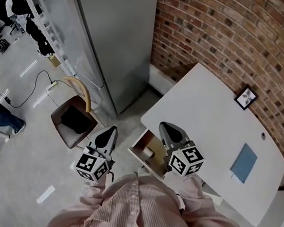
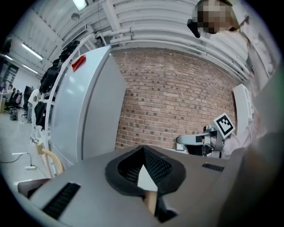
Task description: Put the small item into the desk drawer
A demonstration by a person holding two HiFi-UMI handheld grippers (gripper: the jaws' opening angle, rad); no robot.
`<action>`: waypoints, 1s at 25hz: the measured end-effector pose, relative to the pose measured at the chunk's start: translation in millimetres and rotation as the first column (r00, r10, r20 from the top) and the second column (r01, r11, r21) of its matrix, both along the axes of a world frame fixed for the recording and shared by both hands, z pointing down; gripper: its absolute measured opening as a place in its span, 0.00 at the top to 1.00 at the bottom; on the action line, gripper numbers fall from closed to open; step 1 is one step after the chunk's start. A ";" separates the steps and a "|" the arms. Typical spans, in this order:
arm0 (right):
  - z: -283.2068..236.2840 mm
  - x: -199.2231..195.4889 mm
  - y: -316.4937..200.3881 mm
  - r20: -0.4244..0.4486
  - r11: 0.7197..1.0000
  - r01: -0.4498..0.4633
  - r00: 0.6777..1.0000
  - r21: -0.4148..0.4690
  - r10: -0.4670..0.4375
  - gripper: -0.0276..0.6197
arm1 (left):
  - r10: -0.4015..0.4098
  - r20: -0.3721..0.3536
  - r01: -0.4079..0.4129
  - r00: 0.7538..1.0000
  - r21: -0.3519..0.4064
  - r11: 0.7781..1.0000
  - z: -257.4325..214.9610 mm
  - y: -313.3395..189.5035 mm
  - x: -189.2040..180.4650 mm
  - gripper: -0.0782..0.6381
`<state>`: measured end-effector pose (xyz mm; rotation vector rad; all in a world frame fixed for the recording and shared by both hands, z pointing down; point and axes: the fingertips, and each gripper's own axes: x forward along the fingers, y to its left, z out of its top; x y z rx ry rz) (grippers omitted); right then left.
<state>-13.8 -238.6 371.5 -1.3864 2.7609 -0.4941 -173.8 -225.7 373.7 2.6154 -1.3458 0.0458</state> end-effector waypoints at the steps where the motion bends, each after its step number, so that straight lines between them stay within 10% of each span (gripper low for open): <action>1: -6.5 2.5 -2.6 0.008 1.000 -0.007 1.000 0.014 0.007 0.95 | -0.007 -0.001 0.007 1.000 0.013 1.000 -5.0 -1.0 -2.0 0.89; 25: -46.6 23.7 -21.1 -0.024 0.988 -0.085 0.996 0.132 0.089 0.95 | -0.130 0.006 0.129 0.992 0.094 0.987 -38.7 -12.6 -39.8 0.89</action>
